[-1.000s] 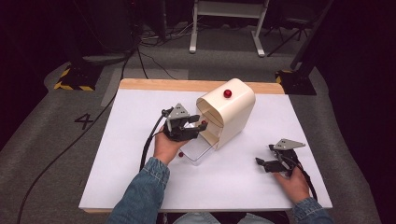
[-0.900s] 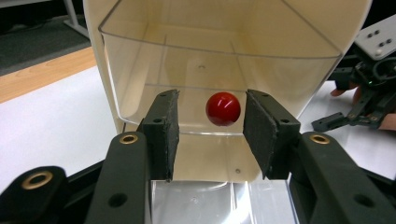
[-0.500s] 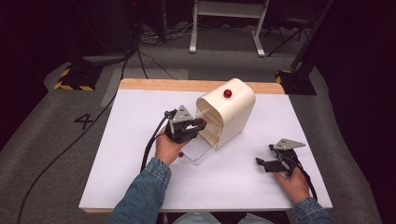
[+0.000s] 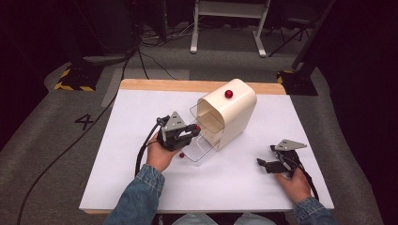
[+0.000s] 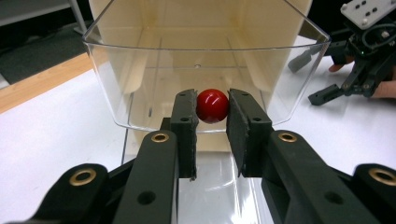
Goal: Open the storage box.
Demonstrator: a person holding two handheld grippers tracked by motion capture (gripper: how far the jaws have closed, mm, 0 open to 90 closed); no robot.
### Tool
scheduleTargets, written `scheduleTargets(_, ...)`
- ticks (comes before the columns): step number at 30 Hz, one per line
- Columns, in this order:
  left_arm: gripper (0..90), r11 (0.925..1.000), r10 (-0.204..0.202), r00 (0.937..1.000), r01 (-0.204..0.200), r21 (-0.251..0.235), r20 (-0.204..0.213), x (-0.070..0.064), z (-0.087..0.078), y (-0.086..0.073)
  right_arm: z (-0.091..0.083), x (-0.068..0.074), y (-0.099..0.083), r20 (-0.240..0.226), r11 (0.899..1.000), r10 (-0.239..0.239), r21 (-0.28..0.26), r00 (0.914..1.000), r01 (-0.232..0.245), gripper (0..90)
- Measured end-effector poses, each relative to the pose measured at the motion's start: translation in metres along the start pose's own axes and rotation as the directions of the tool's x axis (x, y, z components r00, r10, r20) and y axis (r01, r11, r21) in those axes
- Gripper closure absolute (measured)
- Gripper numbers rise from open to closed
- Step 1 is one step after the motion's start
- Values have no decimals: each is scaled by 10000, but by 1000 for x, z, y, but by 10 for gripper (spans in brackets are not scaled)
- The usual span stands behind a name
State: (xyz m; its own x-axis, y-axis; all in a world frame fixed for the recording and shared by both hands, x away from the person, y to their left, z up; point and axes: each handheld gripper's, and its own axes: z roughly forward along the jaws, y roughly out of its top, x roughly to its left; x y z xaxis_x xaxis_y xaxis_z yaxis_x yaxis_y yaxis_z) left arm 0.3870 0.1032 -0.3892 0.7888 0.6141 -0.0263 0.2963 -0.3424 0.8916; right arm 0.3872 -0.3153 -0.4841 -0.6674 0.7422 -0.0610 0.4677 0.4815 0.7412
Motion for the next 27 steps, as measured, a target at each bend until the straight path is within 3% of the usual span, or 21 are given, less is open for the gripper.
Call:
scheduleTargets(16, 732, 9999, -121, 9996, 121, -16, -269, -9, -40, -17, 0, -1, 0, -119, 9999, 108, 41, 9999, -108, 152)
scheduleTargets(27, 730, 9998, -150, 9996, 152, 84, -236, -8, -44, -22, 0, -2, 0, -152, 9999, 128, 55, 9998, -127, 152)
